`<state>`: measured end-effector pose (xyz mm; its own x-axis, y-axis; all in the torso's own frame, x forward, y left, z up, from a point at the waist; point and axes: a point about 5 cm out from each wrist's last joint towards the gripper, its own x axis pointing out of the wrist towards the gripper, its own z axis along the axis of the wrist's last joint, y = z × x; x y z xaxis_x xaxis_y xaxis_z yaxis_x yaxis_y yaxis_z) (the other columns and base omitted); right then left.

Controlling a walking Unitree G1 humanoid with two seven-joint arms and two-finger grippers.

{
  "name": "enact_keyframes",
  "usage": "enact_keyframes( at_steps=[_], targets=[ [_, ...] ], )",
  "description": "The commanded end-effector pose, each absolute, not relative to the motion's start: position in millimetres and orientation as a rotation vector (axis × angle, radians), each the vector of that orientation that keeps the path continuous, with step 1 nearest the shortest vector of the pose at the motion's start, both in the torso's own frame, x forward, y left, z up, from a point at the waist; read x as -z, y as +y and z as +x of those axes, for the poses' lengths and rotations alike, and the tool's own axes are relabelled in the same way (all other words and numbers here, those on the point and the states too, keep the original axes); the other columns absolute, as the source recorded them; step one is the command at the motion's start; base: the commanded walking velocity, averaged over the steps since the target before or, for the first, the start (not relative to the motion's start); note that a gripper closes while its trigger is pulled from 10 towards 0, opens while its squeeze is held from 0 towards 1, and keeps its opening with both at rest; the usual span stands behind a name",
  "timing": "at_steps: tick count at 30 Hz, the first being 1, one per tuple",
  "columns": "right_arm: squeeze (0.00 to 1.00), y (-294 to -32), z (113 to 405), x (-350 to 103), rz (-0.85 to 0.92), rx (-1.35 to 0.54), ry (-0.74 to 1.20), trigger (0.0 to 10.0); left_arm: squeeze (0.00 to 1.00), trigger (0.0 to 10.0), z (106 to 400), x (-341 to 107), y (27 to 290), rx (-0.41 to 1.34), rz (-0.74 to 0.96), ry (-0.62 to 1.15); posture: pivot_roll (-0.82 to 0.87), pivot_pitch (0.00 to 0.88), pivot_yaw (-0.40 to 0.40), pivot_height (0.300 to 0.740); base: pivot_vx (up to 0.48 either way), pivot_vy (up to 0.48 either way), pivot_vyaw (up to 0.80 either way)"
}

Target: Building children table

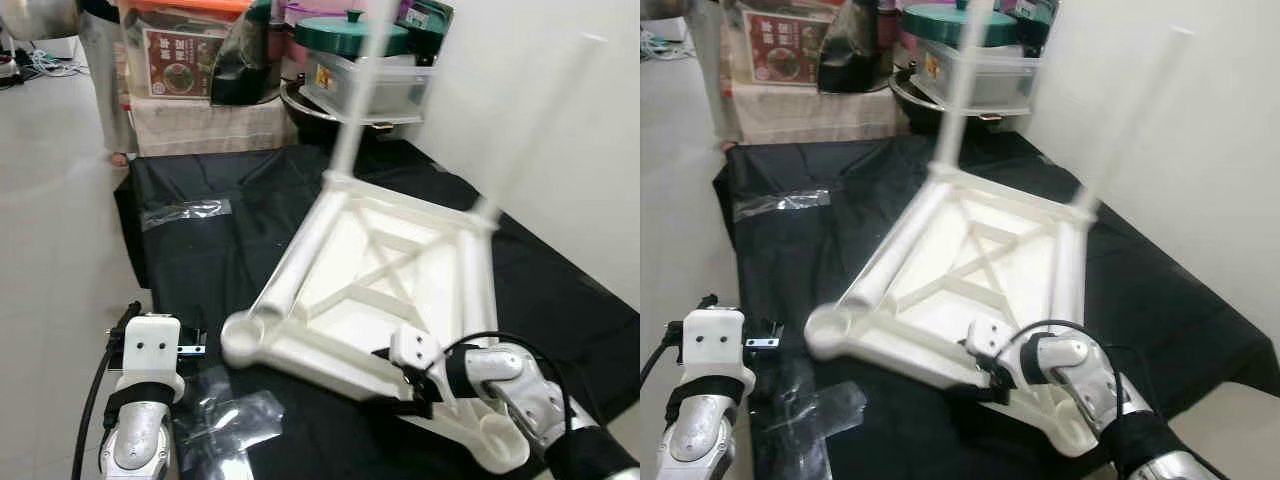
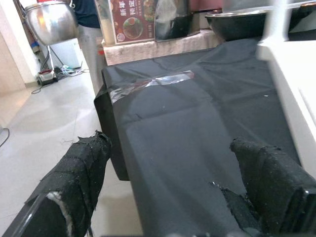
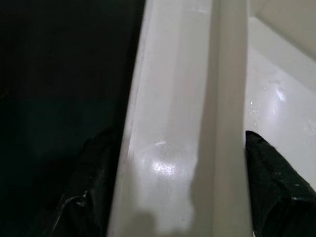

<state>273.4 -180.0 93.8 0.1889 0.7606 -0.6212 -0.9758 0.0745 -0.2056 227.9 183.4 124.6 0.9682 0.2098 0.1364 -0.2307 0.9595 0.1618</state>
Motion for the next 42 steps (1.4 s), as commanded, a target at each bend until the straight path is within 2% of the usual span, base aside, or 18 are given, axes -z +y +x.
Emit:
enact_keyframes(
  at_steps=[1,2,3,5,6,10,12,19,20,21,23,24,25,29,37,39,41,42],
  targets=[
    [0.00,-186,248,-68,-0.788,-1.589,0.552,0.0,0.00,10.0,227,-119,181,-0.213,0.188,-0.096,0.04,0.000,-0.116,0.740,0.000,0.000,0.00],
    [0.00,-186,248,-68,-0.788,-1.589,0.552,0.0,0.00,10.0,227,-119,181,-0.213,0.188,-0.096,0.04,0.000,-0.116,0.740,0.000,0.000,0.00],
    [0.00,-200,246,-66,-0.847,-1.608,0.604,0.0,0.00,10.0,228,-119,181,-0.213,0.189,-0.096,0.04,0.000,-0.114,0.740,0.000,0.000,0.00],
    [0.00,-200,246,-66,-0.847,-1.608,0.604,0.0,0.00,10.0,228,-119,181,-0.213,0.189,-0.096,0.04,0.000,-0.114,0.740,0.000,0.000,0.00],
    [0.00,-229,248,-63,-1.039,-1.588,0.700,0.0,0.00,10.0,228,-118,182,-0.217,0.191,-0.095,0.04,0.000,-0.109,0.740,0.000,0.000,0.00],
    [0.00,-239,249,-63,-1.097,-1.581,0.732,0.0,0.00,10.0,228,-118,183,-0.217,0.191,-0.094,0.04,0.000,-0.108,0.740,0.000,0.000,0.00],
    [0.00,-261,251,-68,-1.179,-1.543,0.794,0.0,0.00,10.0,228,-118,183,-0.216,0.193,-0.094,0.04,0.000,-0.103,0.740,0.000,0.000,0.00],
    [0.00,-269,259,-77,-1.197,-1.493,0.765,0.0,0.00,10.0,228,-117,183,-0.212,0.195,-0.091,0.03,0.000,-0.094,0.740,0.000,0.000,0.00],
    [0.00,-265,267,-78,-1.165,-1.416,0.749,0.0,0.00,10.0,229,-116,182,-0.208,0.194,-0.090,0.03,0.000,-0.091,0.740,0.000,0.000,0.00],
    [0.00,-262,273,-79,-1.073,-1.348,0.783,10.0,0.00,10.0,229,-116,181,-0.205,0.193,-0.089,0.03,0.000,-0.091,0.740,0.000,0.000,0.00],
    [0.00,-262,273,-79,-1.073,-1.348,0.783,10.0,0.00,10.0,229,-116,181,-0.205,0.193,-0.089,0.03,0.000,-0.091,0.740,0.000,0.000,0.00],
    [0.70,-254,281,-81,-0.976,-1.308,0.751,10.0,0.00,10.0,229,-115,181,-0.202,0.192,-0.089,0.03,0.000,-0.088,0.740,0.000,0.000,0.00],
    [1.00,-247,285,-85,-0.899,-1.304,0.716,10.0,0.00,10.0,229,-115,181,-0.201,0.190,-0.089,0.03,0.000,-0.089,0.740,0.000,0.000,0.00],
    [1.00,-227,290,-110,-0.715,-1.409,0.583,10.0,0.00,10.0,229,-115,180,-0.200,0.185,-0.090,0.03,0.000,-0.090,0.740,0.000,0.000,0.00],
    [1.00,-208,301,-158,-0.577,-1.478,0.378,10.0,0.00,10.0,228,-115,179,-0.191,0.160,-0.104,0.03,0.000,-0.083,0.740,0.000,0.000,0.00],
    [1.00,-201,304,-179,-0.492,-1.494,0.287,10.0,0.00,10.0,228,-117,179,-0.188,0.153,-0.113,0.03,0.000,-0.084,0.740,0.000,0.000,0.00],
    [1.00,-186,308,-216,-0.301,-1.505,0.081,10.0,0.00,10.0,227,-119,179,-0.180,0.142,-0.127,0.03,0.000,-0.084,0.740,0.000,0.000,0.00],
    [1.00,-186,308,-216,-0.301,-1.505,0.081,10.0,0.00,10.0,227,-119,179,-0.180,0.142,-0.127,0.03,0.000,-0.084,0.740,0.000,0.000,0.00]
  ],
)
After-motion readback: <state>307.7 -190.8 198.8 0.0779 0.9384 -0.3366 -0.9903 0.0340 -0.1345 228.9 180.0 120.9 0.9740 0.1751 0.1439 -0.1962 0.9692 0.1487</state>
